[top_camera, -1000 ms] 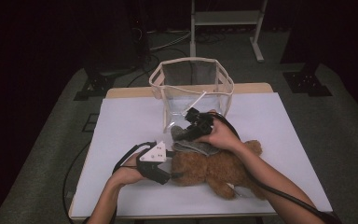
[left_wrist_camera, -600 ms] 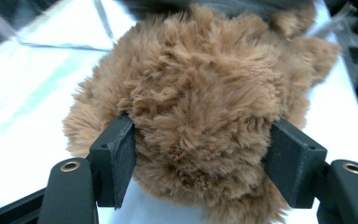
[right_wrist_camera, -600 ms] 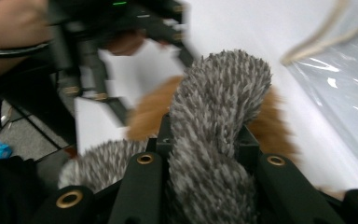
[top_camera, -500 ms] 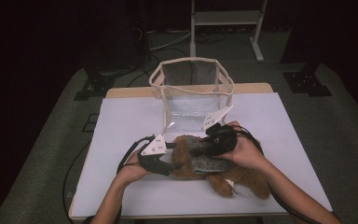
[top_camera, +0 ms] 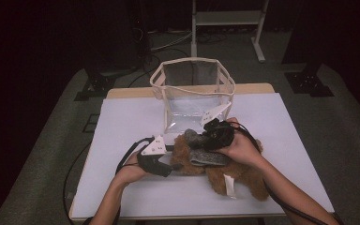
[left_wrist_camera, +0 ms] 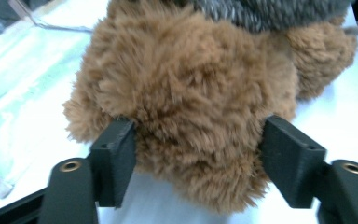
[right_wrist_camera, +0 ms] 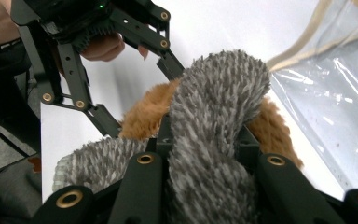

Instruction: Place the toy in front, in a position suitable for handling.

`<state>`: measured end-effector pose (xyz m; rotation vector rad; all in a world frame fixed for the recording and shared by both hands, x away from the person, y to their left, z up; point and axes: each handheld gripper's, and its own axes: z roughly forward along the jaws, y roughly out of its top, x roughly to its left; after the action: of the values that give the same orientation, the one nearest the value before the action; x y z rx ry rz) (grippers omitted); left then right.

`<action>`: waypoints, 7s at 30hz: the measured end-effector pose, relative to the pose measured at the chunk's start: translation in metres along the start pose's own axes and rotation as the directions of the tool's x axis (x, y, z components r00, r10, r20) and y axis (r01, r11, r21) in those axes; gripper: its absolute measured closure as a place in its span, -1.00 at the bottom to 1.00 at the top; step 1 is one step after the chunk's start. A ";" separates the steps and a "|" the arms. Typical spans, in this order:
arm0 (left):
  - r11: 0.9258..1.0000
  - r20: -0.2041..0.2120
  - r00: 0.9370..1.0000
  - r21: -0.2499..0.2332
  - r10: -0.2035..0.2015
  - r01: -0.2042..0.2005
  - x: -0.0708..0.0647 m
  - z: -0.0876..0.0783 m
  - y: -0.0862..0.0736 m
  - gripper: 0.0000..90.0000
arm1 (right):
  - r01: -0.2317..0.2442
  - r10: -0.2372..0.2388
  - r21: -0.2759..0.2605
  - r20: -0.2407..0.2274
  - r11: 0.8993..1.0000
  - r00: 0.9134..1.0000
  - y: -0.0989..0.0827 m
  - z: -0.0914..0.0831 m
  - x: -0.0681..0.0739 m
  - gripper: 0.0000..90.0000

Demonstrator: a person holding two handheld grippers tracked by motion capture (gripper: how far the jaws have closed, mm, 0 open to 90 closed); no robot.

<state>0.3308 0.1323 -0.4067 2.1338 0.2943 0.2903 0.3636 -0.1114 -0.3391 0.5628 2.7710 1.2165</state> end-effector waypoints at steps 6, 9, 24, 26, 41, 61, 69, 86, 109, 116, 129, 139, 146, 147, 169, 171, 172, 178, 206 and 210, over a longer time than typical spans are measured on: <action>1.000 -0.004 1.000 -0.011 -0.001 0.001 -0.001 0.001 0.001 -0.18 | 0.044 -0.044 -0.029 -0.015 0.999 0.999 0.012 0.011 0.014 0.56; 1.000 -0.003 1.000 -0.002 0.004 -0.004 -0.001 0.001 0.000 -0.21 | 0.067 -0.068 -0.009 -0.037 0.998 0.997 0.012 0.020 0.024 0.56; 1.000 0.027 1.000 -0.005 0.005 -0.004 -0.002 0.000 0.003 -0.28 | -0.058 0.058 -0.003 0.037 0.998 0.998 -0.015 -0.019 -0.015 0.55; 1.000 0.029 1.000 -0.014 0.010 -0.009 -0.002 -0.002 0.005 -0.32 | -0.068 0.068 0.004 0.015 0.998 0.998 -0.020 -0.014 -0.014 0.55; 0.996 0.063 0.994 -0.004 0.090 -0.090 -0.019 0.002 0.018 -0.40 | -0.022 0.021 0.028 0.017 0.999 1.000 -0.028 -0.026 0.001 0.55; 0.992 0.090 0.988 0.031 0.122 -0.125 -0.029 0.009 0.029 -0.50 | -0.074 0.074 -0.005 0.059 0.997 0.995 -0.050 -0.056 -0.006 0.54; 0.990 0.099 0.986 0.043 0.133 -0.138 -0.028 0.008 0.030 -0.50 | -0.157 0.157 -0.014 0.079 0.988 0.984 -0.072 -0.076 -0.024 0.53; 0.990 0.096 0.988 0.055 0.123 -0.129 -0.028 0.009 0.033 -0.50 | -0.096 0.099 -0.047 0.050 0.994 0.994 -0.072 -0.063 -0.001 0.53; 0.991 0.054 0.992 0.068 0.112 -0.116 -0.022 -0.002 0.045 -0.78 | -0.155 0.157 -0.094 0.017 0.983 0.987 -0.109 -0.060 0.015 0.56; 0.991 0.125 0.988 0.084 0.096 -0.107 -0.026 0.011 0.035 -0.39 | -0.130 0.137 -0.113 0.053 0.985 0.989 -0.097 -0.071 0.014 0.55; 0.994 0.139 0.988 0.072 0.074 -0.084 -0.018 -0.002 0.039 -0.88 | -0.107 0.104 -0.113 -0.026 0.988 0.994 -0.105 -0.044 0.030 0.57; 0.993 0.212 0.975 0.087 0.059 -0.079 -0.026 0.008 0.028 -0.50 | -0.051 0.054 -0.089 0.037 0.995 0.998 -0.092 -0.062 0.036 0.56; 0.993 0.200 0.978 0.092 0.051 -0.071 -0.026 -0.001 0.027 -0.75 | -0.073 0.073 -0.090 -0.003 0.993 0.997 -0.100 -0.041 0.034 0.57; 0.994 0.199 0.979 0.089 0.040 -0.058 -0.025 -0.001 0.027 -0.82 | -0.079 0.079 -0.107 -0.006 0.991 0.997 -0.106 -0.043 0.035 0.58; 0.973 -0.027 0.986 0.168 0.163 -0.156 -0.015 0.016 0.053 -0.29 | -0.082 0.097 -0.147 0.101 0.986 0.990 -0.087 -0.067 0.011 0.57; 0.976 -0.073 0.985 0.168 0.153 -0.139 -0.011 0.012 0.052 -0.29 | -0.076 0.094 -0.157 0.115 0.985 0.989 -0.077 -0.068 0.002 0.57; 0.977 -0.088 0.985 0.169 0.148 -0.132 -0.010 0.010 0.050 -0.29 | -0.078 0.098 -0.161 0.119 0.984 0.988 -0.073 -0.068 -0.002 0.57; 0.980 -0.033 0.992 0.161 0.122 -0.115 -0.022 0.000 0.031 -0.44 | -0.112 0.118 -0.113 0.050 0.987 0.992 -0.077 -0.042 -0.015 0.56; 0.986 0.086 0.990 0.109 0.114 -0.123 -0.025 -0.014 0.023 -0.24 | -0.044 0.051 -0.140 0.047 0.989 0.998 -0.082 -0.052 0.013 0.57; 0.987 0.085 0.990 0.108 0.112 -0.121 -0.025 -0.014 0.022 -0.25 | -0.109 0.124 -0.167 0.080 0.980 0.989 -0.101 -0.071 -0.002 0.57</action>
<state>0.3052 0.1236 -0.3825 2.2723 0.1426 0.2616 0.3207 -0.2239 -0.3635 0.7543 2.5669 1.3876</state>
